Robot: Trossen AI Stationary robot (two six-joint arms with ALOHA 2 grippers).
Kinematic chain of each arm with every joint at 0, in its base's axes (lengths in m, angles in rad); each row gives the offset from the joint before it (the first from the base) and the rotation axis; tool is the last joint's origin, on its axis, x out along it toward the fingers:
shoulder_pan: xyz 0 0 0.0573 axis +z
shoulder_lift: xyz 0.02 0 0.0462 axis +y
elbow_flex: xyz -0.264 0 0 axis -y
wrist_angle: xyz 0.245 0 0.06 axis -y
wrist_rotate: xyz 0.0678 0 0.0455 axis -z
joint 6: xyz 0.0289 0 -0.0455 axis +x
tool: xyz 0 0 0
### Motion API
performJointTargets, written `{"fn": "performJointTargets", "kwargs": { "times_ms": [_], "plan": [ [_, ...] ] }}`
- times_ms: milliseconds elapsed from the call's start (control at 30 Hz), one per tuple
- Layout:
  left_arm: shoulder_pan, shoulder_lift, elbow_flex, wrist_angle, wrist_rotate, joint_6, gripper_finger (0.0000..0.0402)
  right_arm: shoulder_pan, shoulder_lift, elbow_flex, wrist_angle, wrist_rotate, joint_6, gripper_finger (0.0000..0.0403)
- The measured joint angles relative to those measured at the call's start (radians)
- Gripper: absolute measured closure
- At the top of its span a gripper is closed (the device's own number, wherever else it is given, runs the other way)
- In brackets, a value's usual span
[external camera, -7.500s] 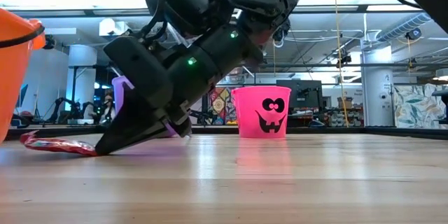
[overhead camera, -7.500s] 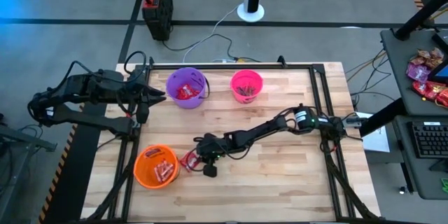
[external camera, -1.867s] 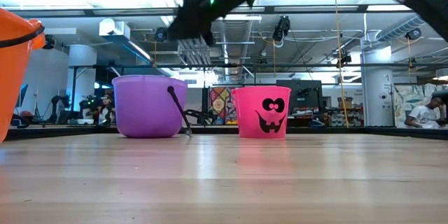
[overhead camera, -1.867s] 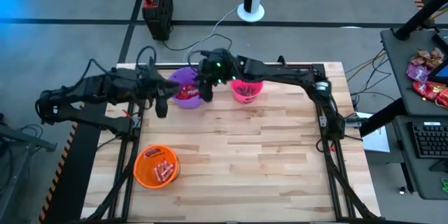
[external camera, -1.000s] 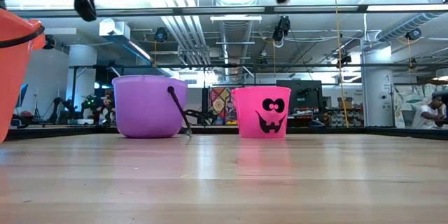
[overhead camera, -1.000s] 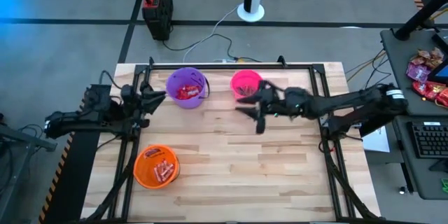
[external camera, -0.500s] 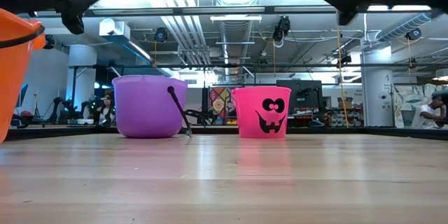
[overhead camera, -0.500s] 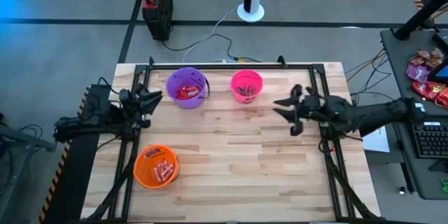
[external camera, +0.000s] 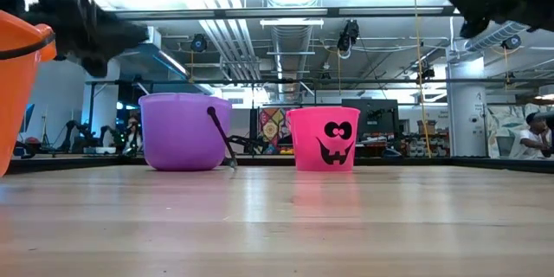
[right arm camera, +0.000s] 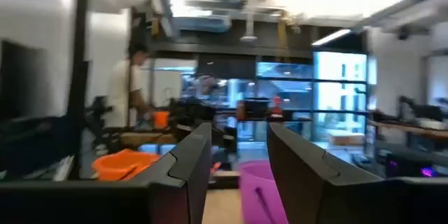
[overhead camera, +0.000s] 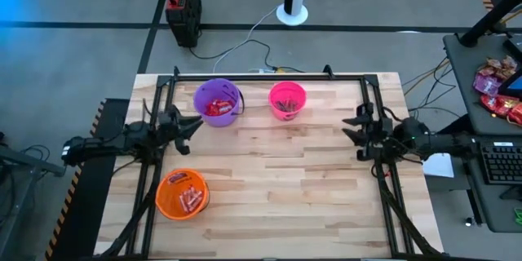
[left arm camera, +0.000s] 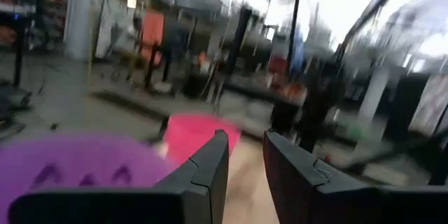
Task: Sort candy by brand, put in halloween buckets
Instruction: Return to Home Position
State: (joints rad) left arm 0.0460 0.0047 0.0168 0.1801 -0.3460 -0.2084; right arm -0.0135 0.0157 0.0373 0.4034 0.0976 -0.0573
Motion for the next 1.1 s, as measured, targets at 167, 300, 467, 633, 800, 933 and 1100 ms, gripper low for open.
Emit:
{"fn": "performJointTargets", "kwargs": {
  "times_ms": [167,300,467,633,800,933,1100],
  "plan": [
    [0.000,0.001,-0.006,-0.113,0.000,0.095,0.0326,0.000,-0.016,0.016,-0.030,-0.147,-0.097,0.0277],
    [0.000,0.009,-0.006,-0.117,0.024,0.199,0.0326,0.000,-0.012,0.015,-0.027,-0.240,-0.203,0.0280],
    [0.000,0.018,0.000,-0.126,0.024,0.225,0.0326,0.000,0.001,0.015,-0.040,-0.221,-0.176,0.0275],
    [0.000,0.021,0.004,-0.125,0.024,0.225,0.0326,0.000,0.028,0.015,-0.040,-0.220,-0.044,0.0271],
    [0.000,0.022,0.004,-0.123,0.024,0.225,0.0326,0.000,0.047,0.015,-0.043,-0.221,0.068,0.0274],
    [0.000,0.022,0.004,-0.123,0.024,0.225,0.0326,0.000,0.053,0.015,-0.051,-0.220,0.112,0.0279],
    [0.000,0.023,0.004,-0.122,0.024,0.225,0.0326,0.000,0.053,0.015,-0.057,-0.220,0.111,0.0277]
  ]
}}
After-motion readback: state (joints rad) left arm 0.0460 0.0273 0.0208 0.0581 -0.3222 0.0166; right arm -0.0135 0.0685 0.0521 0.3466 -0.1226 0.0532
